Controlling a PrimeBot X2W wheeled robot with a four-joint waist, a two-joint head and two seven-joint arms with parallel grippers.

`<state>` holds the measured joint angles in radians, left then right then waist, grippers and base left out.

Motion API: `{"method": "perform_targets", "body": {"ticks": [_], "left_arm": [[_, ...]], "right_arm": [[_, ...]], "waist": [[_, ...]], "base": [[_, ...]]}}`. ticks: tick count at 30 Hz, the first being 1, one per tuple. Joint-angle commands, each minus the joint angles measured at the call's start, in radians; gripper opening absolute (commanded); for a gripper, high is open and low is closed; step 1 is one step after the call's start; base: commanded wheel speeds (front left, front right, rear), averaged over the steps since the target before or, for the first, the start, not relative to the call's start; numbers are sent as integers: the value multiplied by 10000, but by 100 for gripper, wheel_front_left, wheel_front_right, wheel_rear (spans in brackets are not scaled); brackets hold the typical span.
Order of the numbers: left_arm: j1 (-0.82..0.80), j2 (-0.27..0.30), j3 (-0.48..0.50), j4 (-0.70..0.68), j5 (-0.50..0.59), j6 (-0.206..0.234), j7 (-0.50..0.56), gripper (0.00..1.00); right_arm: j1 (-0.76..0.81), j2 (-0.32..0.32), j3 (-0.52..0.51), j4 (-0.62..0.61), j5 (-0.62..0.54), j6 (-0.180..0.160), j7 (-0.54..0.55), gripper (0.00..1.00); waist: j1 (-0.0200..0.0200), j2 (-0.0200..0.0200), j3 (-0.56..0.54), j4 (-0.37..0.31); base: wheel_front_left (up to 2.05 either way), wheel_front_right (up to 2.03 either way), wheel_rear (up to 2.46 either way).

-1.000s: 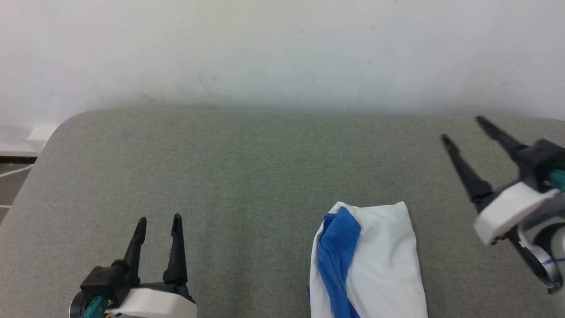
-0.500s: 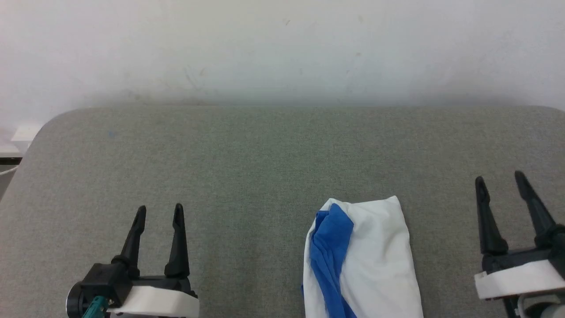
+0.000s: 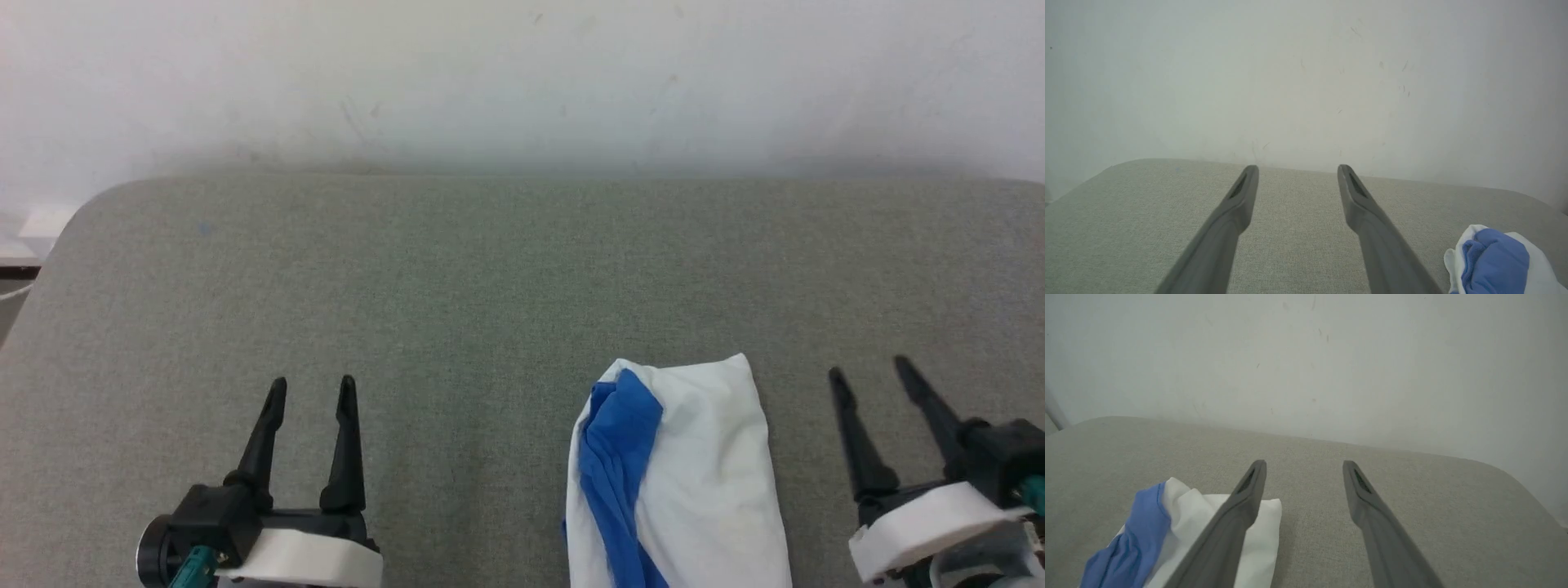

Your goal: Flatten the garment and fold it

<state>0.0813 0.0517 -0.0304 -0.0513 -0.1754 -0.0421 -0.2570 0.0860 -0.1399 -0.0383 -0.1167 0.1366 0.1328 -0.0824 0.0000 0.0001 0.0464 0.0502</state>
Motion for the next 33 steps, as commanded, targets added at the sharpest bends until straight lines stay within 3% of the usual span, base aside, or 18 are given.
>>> {"method": "perform_targets", "body": {"ticks": [1, 8, 12, 18, 24, 25, 27, 33], "left_arm": [[-39, -14, -30, 45, 85, -13, -47, 100], [-273, -14, -218, 436, 142, -67, -47, 100], [-529, -14, -429, 691, 196, -125, -47, 100], [-925, -15, -604, 899, 116, -140, -47, 100], [-972, -15, -633, 884, 120, -162, -47, 100], [-969, -15, -630, 892, 125, -171, -47, 100], [-960, -15, -622, 904, 131, -169, -47, 100], [-930, -15, -655, 868, 132, -234, -47, 100]], "right_arm": [[109, -222, 178, 5, 280, -21, 531, 100], [-129, -1350, 1198, -70, 2598, -21, 4538, 100], [-550, -1317, 1140, 338, 3803, -21, 6267, 100], [-1125, -1071, 948, 1470, 4194, -21, 7673, 100], [-1381, -893, 1359, 2248, 4038, -21, 7854, 100], [-1400, -896, 1449, 2383, 3963, -21, 7808, 70], [-1463, -898, 1608, 2596, 3851, -21, 7656, 0], [-1961, -1351, 2063, 2650, 3449, -21, 6969, 0]], "waist": [[0, -1, 145, 74], [0, -1, 746, 316], [0, -1, 1104, 555], [0, -1, 1431, 1016], [0, -1, 1548, 1292], [0, -1, 1541, 1309], [0, -1, 1508, 1307], [0, -1, 1166, 771]], "base": [[0, 0, 0], [0, 0, 0], [0, 0, 0], [0, 0, 0], [0, 0, 0], [0, 0, 0], [0, 0, 0], [0, 0, 0]]}}
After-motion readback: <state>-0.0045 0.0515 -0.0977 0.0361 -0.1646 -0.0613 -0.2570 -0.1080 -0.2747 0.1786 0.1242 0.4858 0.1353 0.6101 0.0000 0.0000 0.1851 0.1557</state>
